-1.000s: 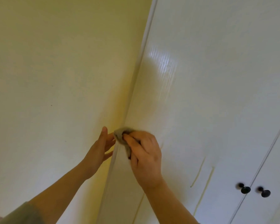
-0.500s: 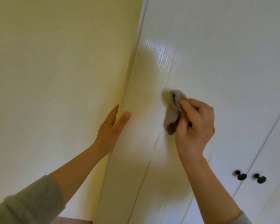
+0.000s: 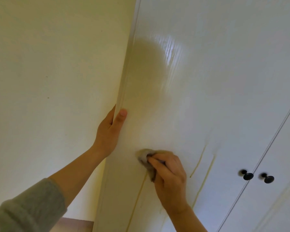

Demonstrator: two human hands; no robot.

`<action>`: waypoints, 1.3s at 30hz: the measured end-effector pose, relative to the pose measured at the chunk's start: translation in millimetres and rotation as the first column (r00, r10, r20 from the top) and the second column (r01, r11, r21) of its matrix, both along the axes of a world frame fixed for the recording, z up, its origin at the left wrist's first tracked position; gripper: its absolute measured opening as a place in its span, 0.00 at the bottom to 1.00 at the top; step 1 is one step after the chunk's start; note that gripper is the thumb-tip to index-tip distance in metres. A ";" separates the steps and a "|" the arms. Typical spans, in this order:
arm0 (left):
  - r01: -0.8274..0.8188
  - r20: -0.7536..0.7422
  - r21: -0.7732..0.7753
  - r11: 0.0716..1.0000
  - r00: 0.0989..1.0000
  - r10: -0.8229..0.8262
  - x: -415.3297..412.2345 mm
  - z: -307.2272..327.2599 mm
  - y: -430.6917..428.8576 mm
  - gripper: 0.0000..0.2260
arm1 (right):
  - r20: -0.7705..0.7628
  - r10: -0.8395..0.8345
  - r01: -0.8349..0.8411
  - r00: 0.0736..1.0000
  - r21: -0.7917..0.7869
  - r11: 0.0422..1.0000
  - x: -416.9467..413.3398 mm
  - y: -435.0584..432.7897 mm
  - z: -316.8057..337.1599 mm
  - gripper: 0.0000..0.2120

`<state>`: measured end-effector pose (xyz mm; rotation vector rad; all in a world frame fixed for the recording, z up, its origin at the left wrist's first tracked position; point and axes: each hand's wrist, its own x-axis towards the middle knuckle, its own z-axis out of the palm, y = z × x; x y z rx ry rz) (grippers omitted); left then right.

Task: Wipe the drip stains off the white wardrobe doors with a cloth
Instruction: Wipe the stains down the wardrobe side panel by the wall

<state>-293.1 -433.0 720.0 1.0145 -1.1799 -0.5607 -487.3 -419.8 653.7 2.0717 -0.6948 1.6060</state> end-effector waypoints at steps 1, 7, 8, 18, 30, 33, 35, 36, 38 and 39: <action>-0.001 -0.006 0.000 1.000 1.000 0.001 -0.6 0.1 1.1 0.19 | 0.053 -0.010 0.010 0.999 -0.001 1.000 -3.6 4.3 7.8 0.14; -0.003 -0.041 -0.004 1.000 0.999 0.003 -2.5 2.2 5.0 0.24 | 0.438 -0.170 0.241 0.883 -0.111 0.964 -43.8 -2.4 100.1 0.16; -0.008 -0.047 -0.006 1.000 0.999 0.007 -3.8 2.4 5.4 0.24 | 0.430 -0.191 0.258 0.882 -0.103 0.960 -47.2 -8.1 110.6 0.16; -0.043 -0.051 0.000 0.999 0.998 0.043 -6.9 4.1 6.1 0.29 | 0.074 -0.132 0.135 0.988 -0.029 0.990 -37.3 -8.2 17.4 0.14; -0.048 -0.057 0.019 0.999 0.997 0.049 -9.9 5.8 8.6 0.24 | 0.472 -0.249 0.295 0.846 -0.025 0.955 -95.3 -14.7 121.0 0.15; -0.051 -0.057 0.025 0.998 0.997 0.052 -10.0 5.8 8.3 0.24 | 0.427 -0.242 0.275 0.871 -0.015 0.961 -96.4 -24.0 115.0 0.16; -0.058 -0.051 0.027 0.998 0.997 0.060 -10.6 6.4 8.3 0.24 | 0.371 -0.216 0.238 0.903 -0.012 0.971 -92.5 -22.9 83.9 0.19; -0.060 -0.053 0.027 0.998 0.997 0.061 -10.8 6.6 8.3 0.24 | 0.318 -0.204 0.216 0.926 -0.001 0.976 -90.2 -20.3 62.3 0.20; -0.064 -0.051 0.033 0.997 0.997 0.066 -10.4 7.2 8.5 0.24 | 0.193 -0.223 0.216 0.955 0.057 0.975 -87.1 -13.0 13.8 0.19; -0.066 -0.045 0.036 0.997 0.997 0.067 -10.1 7.3 8.7 0.24 | 0.152 -0.242 0.229 0.958 0.096 0.969 -87.1 -9.2 -8.1 0.18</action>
